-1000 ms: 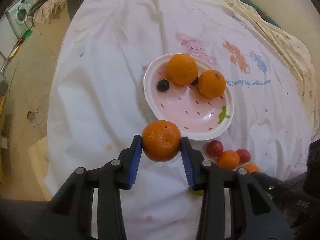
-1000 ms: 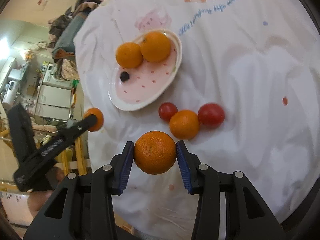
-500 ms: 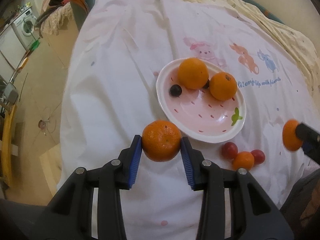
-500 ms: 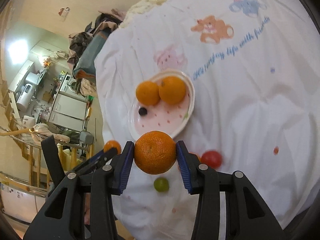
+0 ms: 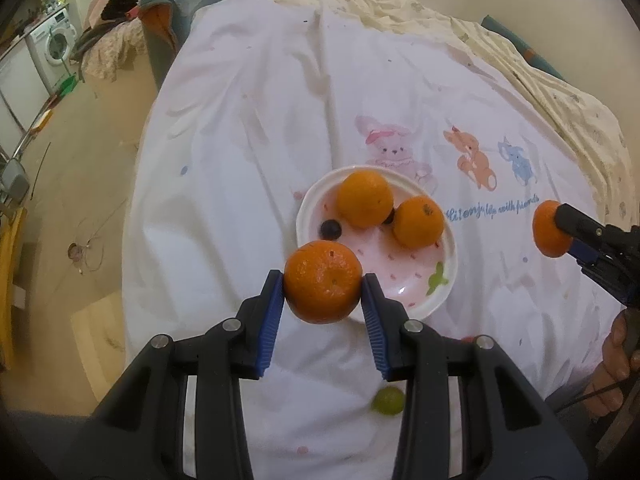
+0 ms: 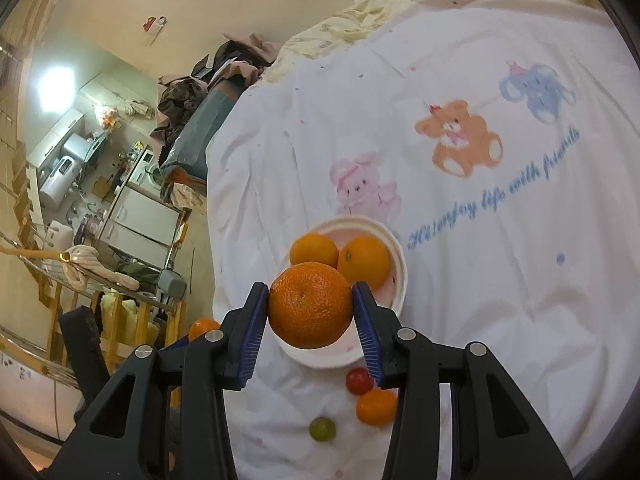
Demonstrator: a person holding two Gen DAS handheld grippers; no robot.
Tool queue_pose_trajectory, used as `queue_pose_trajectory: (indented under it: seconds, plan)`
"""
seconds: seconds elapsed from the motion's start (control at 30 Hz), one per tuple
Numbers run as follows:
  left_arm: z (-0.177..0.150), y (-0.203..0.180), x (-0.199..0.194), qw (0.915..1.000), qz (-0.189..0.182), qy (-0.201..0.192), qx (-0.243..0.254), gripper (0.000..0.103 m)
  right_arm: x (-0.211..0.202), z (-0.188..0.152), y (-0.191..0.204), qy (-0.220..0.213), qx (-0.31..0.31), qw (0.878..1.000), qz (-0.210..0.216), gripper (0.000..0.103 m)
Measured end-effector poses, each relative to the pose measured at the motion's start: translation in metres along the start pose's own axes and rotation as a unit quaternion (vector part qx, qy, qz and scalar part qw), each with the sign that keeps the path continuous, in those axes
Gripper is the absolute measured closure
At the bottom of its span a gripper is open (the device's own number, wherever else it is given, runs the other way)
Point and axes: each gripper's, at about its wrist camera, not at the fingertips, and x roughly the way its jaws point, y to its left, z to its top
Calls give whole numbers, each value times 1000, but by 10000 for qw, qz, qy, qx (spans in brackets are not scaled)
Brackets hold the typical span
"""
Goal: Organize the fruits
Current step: 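Carry both mandarins over the plate and open both tools to release them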
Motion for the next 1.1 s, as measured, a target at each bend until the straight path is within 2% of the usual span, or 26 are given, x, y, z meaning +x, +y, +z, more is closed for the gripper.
queue_pose_trajectory:
  seconds: [0.2, 0.37, 0.6, 0.77, 1.0, 1.1]
  plan:
    - [25, 0, 22, 9994, 294, 89, 171, 68, 12, 20, -1, 15, -146, 9999, -73, 58]
    - [38, -5, 43, 9987, 333, 240, 291, 68, 29, 32, -9, 143, -168, 9997, -114, 58]
    - [38, -16, 80, 9971, 251, 555, 447, 68, 72, 42, -17, 556, -226, 9980, -202, 58]
    - [32, -18, 102, 9956, 161, 822, 431, 68, 99, 37, -15, 838, -325, 9958, -159, 58]
    - [21, -23, 116, 9924, 285, 1073, 540, 68, 121, 12, -11, 1321, -326, 9907, 45, 58]
    - [18, -25, 120, 9913, 334, 1107, 630, 67, 128, 2, -12, 1501, -340, 9881, -4, 58]
